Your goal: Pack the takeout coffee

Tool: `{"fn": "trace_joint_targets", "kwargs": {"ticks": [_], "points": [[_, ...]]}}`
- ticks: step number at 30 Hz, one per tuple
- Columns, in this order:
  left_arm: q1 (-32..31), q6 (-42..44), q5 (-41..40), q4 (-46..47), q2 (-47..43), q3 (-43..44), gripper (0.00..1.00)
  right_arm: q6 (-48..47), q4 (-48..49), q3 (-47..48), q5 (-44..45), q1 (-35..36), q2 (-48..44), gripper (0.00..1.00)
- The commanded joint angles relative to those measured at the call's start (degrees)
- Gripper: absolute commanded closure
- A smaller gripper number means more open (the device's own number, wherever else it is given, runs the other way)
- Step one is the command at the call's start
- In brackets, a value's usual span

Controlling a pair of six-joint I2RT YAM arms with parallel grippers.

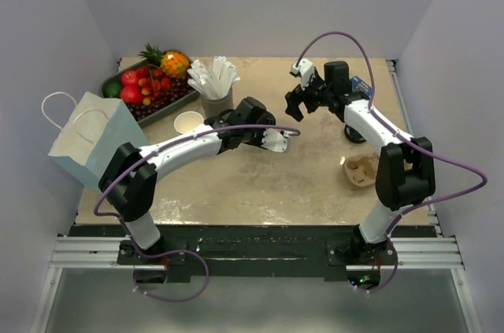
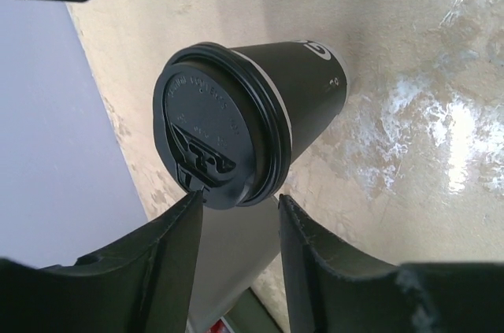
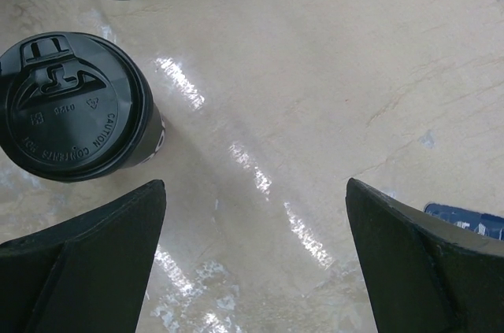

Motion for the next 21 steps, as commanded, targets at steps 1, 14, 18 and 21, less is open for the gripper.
{"fn": "trace_joint_targets", "kwargs": {"ticks": [1,14,18,21], "points": [[-0.86,-1.31,1.30,2.58,-1.36,2.82,0.49,1.38,-0.76,2.98,1.01,-0.18,-0.13,0.01],[10.09,-36.02,19.45,2.14,-16.98,5.55,0.24,5.24,-11.62,6.67,1.51,-0.18,-5.05,0.01],[14.07,-37.53,23.28,0.56,-22.09,-0.24,0.21,-1.32,-21.22,7.20,3.30,-0.18,-9.60,0.01],[17.50,-37.18,21.36,-0.93,-26.75,-0.61,0.19,-4.23,-27.55,7.11,1.64,-0.27,-12.42,0.01]]}}
